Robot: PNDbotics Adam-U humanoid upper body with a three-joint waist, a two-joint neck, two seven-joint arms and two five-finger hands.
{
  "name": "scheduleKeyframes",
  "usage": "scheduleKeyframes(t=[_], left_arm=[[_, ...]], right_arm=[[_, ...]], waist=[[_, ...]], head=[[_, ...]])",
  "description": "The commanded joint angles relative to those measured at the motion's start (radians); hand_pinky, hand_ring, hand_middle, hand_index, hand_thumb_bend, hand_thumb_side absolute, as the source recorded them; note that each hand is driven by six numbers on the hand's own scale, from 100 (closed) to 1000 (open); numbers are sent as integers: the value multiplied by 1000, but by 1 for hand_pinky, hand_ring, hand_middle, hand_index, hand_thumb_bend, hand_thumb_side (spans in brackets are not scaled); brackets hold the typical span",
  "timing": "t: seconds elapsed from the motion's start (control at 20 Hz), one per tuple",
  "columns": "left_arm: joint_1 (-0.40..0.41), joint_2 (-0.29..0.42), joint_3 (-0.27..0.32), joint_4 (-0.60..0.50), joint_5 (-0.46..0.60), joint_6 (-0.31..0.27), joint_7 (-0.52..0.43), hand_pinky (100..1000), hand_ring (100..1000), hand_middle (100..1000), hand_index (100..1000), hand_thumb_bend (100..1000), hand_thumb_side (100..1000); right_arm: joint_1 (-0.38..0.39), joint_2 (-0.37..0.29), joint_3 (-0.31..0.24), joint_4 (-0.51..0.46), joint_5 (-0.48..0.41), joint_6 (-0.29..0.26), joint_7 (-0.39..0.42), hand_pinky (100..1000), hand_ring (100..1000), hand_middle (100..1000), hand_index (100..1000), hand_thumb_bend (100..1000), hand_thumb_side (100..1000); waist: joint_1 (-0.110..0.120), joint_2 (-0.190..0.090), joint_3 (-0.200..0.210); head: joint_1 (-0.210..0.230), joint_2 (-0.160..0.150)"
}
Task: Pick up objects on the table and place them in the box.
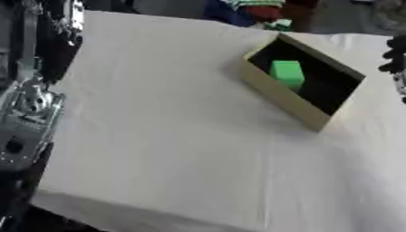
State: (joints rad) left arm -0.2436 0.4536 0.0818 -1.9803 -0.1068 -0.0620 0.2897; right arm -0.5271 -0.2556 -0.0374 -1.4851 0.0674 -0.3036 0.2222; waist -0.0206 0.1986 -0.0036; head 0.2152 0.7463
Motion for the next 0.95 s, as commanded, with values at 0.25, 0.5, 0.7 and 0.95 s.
scheduleKeyframes(t=[0.25, 0.5, 0.7, 0.95], left_arm=[[17, -4, 29, -20, 10, 1, 22, 683, 556, 548, 789, 100, 720], [21, -10, 33, -20, 10, 1, 24, 683, 557, 549, 790, 100, 721], [25, -13, 34, -20, 10, 2, 25, 684, 557, 550, 791, 100, 722], [26, -13, 35, -20, 7, 2, 25, 686, 559, 552, 793, 100, 722]], right_arm=[[-12, -29, -10, -23, -5, -1, -4, 638, 877, 588, 789, 100, 385], [-11, -30, -10, -22, -5, -2, -3, 638, 877, 588, 789, 100, 384], [-11, -30, -9, -21, -6, -3, -3, 638, 877, 589, 789, 100, 383], [-12, -31, -8, -20, -6, -4, -2, 637, 877, 589, 789, 100, 382]], waist=[[1, -12, 8], [0, -14, 4], [-1, -15, 4], [-2, -16, 6]], head=[[-5, -2], [-6, -2], [-8, -1], [-10, -1]])
